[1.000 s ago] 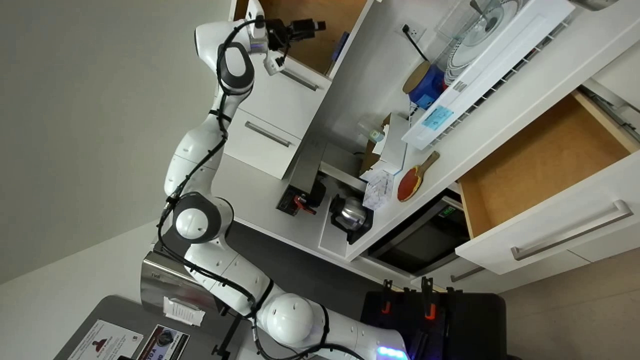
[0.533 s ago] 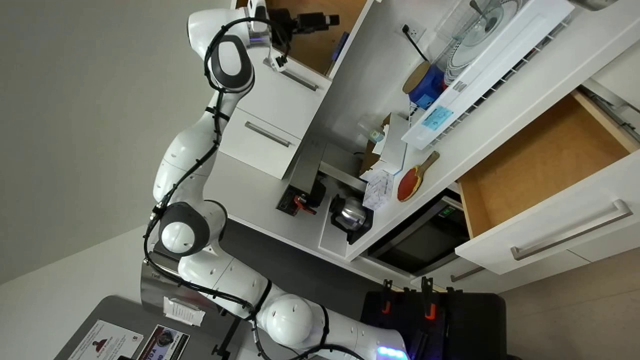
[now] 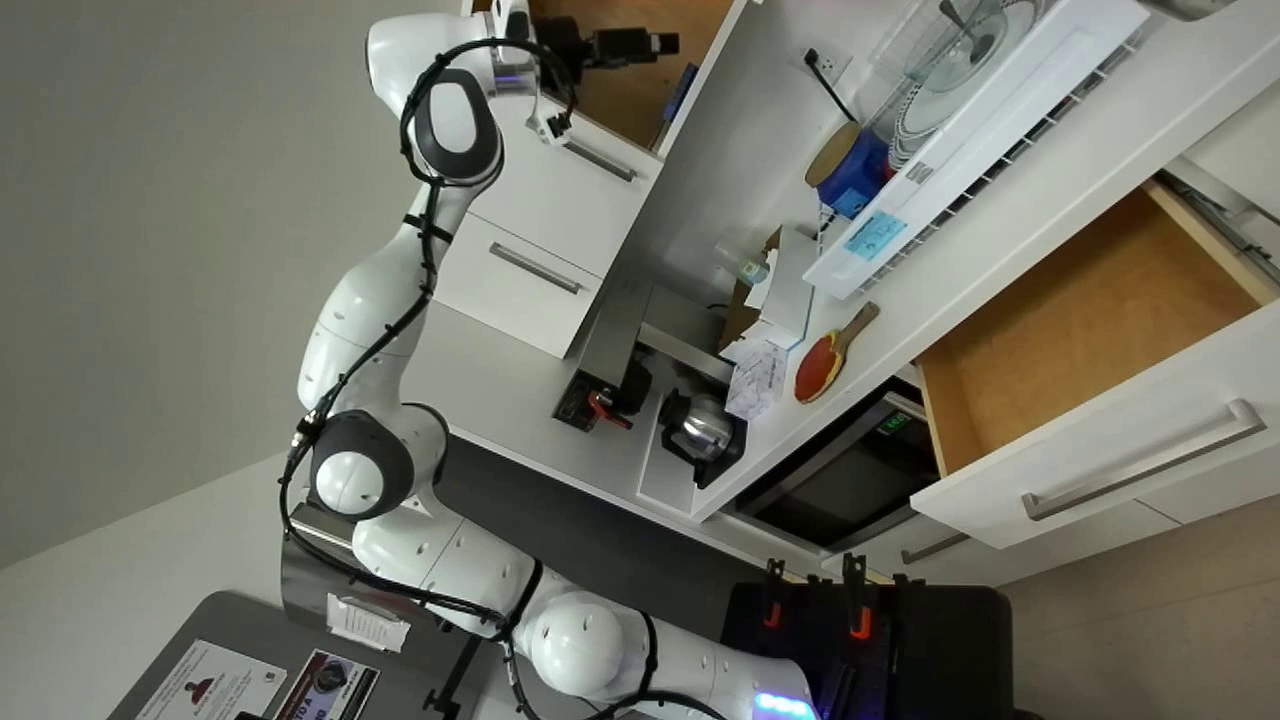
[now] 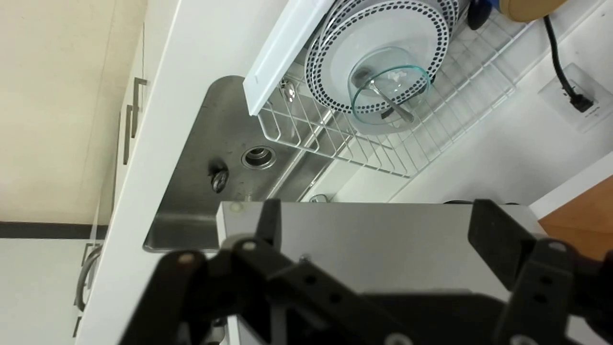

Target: Remove the blue object from the drawer, put it on the bottom shelf of the open cabinet, and then close the cabinet

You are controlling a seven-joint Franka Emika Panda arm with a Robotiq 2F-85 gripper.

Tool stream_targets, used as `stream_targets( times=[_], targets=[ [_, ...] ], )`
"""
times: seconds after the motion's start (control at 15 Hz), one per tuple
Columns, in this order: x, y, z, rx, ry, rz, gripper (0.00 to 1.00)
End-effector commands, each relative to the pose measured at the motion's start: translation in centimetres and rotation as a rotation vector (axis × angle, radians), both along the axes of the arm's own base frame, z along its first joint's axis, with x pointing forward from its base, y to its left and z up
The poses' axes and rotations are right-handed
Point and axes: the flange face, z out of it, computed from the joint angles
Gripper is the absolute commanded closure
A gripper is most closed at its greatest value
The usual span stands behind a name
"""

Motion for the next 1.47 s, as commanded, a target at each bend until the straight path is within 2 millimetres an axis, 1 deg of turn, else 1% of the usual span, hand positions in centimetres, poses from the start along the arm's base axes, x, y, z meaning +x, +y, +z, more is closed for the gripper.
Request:
stream_targets(
  times=[0.0,0.33,0.47,0.53,0.6,0.73,1.0,1.07,1.13,1.2,1.33,1.4],
  targets=[
    [-1.0,-2.6,1.1,-0.035,0.052,-0.100,0.00],
    [-5.5,-8.5,2.8,-0.069,0.158,-0.314,0.00],
    [-6.7,-10.4,3.2,-0.049,0.168,-0.392,0.00],
    [-7.0,-11.3,3.3,-0.035,0.155,-0.431,0.00],
    [-7.1,-12.2,3.3,-0.019,0.141,-0.474,0.00],
    [-6.7,-14.0,2.2,0.051,0.101,-0.569,0.00],
    [-4.8,-16.5,-1.8,0.220,0.050,-0.718,0.00],
    [-4.3,-17.0,-2.5,0.251,0.029,-0.757,0.25],
    [-4.0,-17.4,-3.0,0.275,0.012,-0.792,0.26],
    [-3.7,-17.8,-3.5,0.296,-0.007,-0.824,0.34],
    [-3.3,-18.4,-3.8,0.337,-0.051,-0.880,0.51],
    [-3.1,-18.6,-3.8,0.354,-0.074,-0.903,0.57]
  ],
)
